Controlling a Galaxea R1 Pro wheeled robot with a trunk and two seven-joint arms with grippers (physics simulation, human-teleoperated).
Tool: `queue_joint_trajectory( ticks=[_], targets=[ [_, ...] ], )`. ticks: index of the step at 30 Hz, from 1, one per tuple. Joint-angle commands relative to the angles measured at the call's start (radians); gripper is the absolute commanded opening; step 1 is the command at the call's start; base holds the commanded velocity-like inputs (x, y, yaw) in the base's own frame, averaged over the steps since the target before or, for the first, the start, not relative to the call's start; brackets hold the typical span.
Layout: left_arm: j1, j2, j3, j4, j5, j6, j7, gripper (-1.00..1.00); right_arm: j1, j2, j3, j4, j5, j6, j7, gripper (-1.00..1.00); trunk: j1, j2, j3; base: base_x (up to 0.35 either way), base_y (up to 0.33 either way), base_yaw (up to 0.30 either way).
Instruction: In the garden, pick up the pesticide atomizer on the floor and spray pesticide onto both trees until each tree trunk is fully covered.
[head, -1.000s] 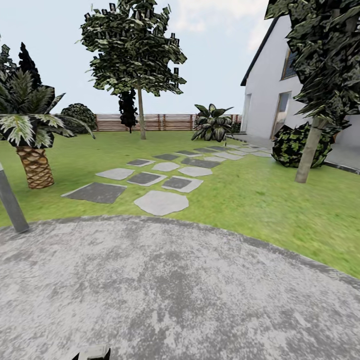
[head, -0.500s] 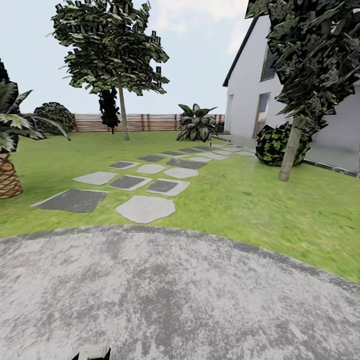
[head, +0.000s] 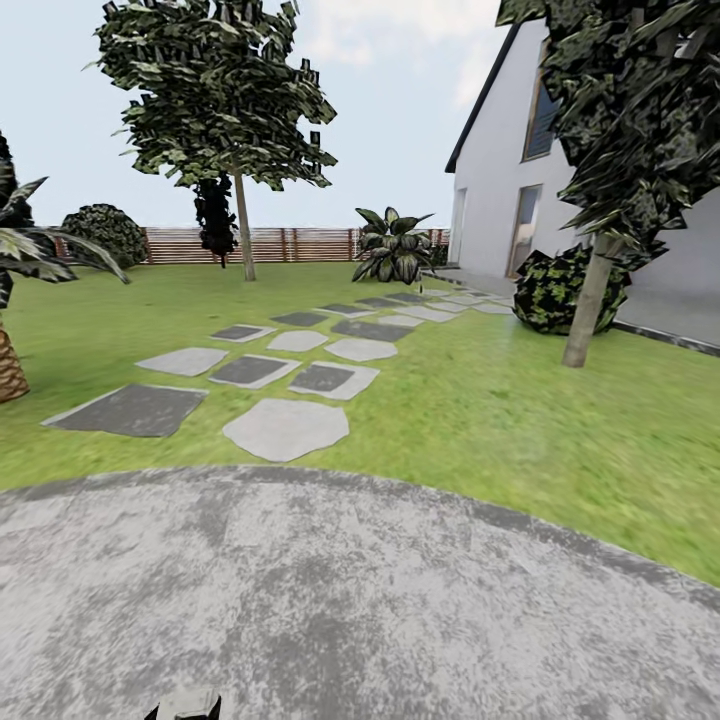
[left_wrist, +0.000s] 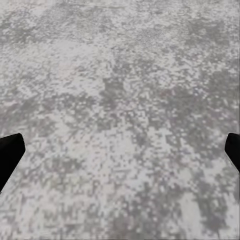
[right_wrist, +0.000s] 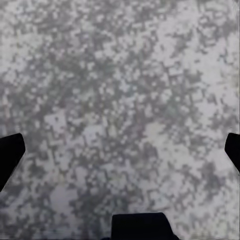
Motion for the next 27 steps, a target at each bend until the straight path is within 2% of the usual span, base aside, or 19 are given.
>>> queue_joint_trajectory(
  ticks=[1, 27],
  targets=[
    [0.0, 0.0, 0.0, 0.0, 0.0, 0.0, 0.0, 1.0, 0.0, 0.0, 0.0, 0.0, 0.0, 0.0, 0.0, 1.0, 0.0, 0.0, 0.0, 0.329, 0.0, 0.0],
    [0.0, 0.0, 0.0, 0.0, 0.0, 0.0, 0.0, 1.0, 0.0, 0.0, 0.0, 0.0, 0.0, 0.0, 0.0, 1.0, 0.0, 0.0, 0.0, 0.329, 0.0, -0.011]
  ],
)
